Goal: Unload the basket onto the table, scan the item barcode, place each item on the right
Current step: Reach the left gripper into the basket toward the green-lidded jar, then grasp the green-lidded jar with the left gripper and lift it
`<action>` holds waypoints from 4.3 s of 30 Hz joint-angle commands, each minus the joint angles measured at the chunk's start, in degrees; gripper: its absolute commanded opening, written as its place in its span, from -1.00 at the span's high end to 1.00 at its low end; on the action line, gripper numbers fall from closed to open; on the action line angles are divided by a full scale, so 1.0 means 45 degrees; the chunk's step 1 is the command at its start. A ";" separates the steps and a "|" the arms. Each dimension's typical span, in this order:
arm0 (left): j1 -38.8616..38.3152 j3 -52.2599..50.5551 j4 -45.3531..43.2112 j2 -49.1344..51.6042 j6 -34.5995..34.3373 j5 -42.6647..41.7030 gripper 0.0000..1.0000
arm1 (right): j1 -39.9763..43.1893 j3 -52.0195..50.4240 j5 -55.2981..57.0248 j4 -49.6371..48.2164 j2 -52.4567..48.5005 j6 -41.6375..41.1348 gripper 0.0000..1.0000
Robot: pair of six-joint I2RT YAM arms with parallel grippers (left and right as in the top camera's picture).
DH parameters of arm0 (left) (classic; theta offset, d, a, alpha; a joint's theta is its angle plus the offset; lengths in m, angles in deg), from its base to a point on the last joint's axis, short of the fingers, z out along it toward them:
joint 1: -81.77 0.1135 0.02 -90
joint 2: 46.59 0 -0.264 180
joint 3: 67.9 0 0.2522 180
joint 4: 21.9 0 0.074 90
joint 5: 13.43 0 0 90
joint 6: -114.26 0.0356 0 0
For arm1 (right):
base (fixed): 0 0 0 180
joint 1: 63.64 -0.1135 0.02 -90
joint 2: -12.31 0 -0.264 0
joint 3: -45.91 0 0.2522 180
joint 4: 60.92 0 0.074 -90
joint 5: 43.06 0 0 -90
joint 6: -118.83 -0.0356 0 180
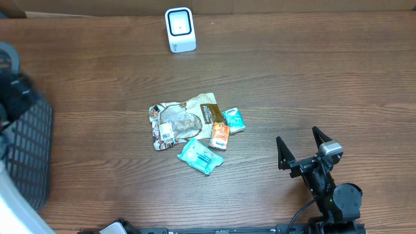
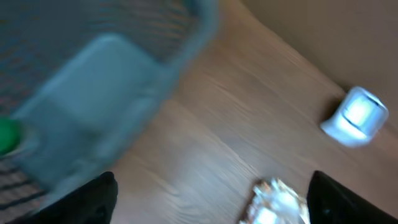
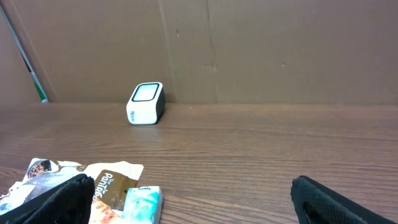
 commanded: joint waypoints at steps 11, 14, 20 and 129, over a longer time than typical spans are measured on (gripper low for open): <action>0.4090 0.0151 0.0389 0.3157 -0.2603 0.2579 -0.78 | 0.0053 -0.0136 0.0117 -0.0044 0.0102 -0.0029 -1.00; 0.4614 0.0151 0.0534 0.3978 -0.3045 0.2579 -0.76 | 0.0053 -0.0136 0.0117 -0.0044 0.0102 -0.0029 -1.00; 0.5294 0.0068 0.0884 0.5090 -0.3905 0.2827 -0.76 | 0.0053 -0.0136 0.0117 -0.0044 0.0102 -0.0029 -1.00; 0.7548 -0.7504 -0.8539 0.6484 -0.0529 0.3419 -0.80 | 0.0053 -0.0136 0.0117 -0.0044 0.0102 -0.0029 -1.00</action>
